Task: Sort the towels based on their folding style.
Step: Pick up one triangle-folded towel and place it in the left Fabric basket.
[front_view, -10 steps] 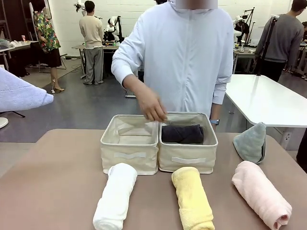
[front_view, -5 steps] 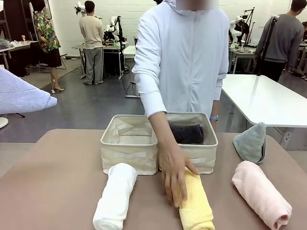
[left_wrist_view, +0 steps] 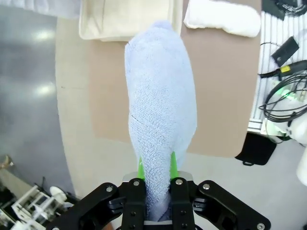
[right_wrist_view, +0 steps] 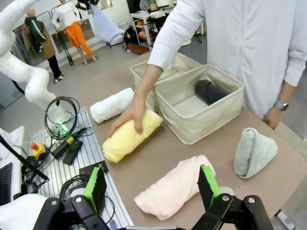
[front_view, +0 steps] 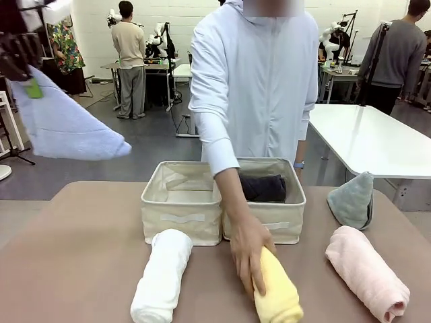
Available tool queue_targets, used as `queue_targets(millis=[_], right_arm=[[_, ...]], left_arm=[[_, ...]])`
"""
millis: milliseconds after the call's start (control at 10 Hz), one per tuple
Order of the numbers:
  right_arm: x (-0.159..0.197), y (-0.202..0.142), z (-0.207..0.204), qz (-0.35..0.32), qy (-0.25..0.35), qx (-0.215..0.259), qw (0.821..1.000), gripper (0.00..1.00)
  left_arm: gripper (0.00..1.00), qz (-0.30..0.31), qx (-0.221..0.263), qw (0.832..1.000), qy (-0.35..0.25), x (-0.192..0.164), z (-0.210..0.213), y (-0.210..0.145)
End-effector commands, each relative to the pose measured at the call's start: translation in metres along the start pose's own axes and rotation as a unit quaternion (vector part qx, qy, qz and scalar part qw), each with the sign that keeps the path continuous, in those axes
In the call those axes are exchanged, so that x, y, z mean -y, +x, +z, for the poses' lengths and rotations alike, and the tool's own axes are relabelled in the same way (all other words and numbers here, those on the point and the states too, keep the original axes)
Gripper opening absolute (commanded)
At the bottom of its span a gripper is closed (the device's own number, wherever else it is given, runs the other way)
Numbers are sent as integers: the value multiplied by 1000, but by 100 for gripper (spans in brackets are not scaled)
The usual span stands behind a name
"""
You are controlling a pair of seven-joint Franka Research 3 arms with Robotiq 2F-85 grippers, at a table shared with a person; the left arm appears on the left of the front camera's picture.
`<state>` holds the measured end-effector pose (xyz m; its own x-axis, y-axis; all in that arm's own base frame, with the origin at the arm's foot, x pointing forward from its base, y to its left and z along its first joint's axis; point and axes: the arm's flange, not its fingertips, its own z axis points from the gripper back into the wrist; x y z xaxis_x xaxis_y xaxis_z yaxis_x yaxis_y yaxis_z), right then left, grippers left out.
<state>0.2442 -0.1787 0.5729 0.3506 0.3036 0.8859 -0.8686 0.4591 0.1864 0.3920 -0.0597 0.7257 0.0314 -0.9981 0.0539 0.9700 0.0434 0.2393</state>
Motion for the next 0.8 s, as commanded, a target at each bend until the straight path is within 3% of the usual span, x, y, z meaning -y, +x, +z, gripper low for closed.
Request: queue_targets(millis=[0, 100, 200, 300, 500, 700], right_arm=[[2, 2, 1, 8, 3, 16, 1000, 100], [2, 2, 1, 8, 3, 16, 1000, 100], [2, 2, 1, 8, 3, 16, 1000, 100], [2, 2, 1, 8, 3, 16, 1000, 100], [2, 2, 1, 8, 3, 16, 1000, 100], [2, 2, 1, 8, 3, 16, 1000, 100]], left_arm=[[17, -20, 5, 1000, 1, -8, -14, 18], [17, -24, 12, 1000, -2, -9, -25, 37], [17, -31, -16, 999, -2, -8, -30, 41], [17, -39, -67, 997, 14, 3, -6, 2], [17, -22, -46, 999, 16, 51, 39, -99], [17, 34, -57, 997, 37, 67, 43, -127]])
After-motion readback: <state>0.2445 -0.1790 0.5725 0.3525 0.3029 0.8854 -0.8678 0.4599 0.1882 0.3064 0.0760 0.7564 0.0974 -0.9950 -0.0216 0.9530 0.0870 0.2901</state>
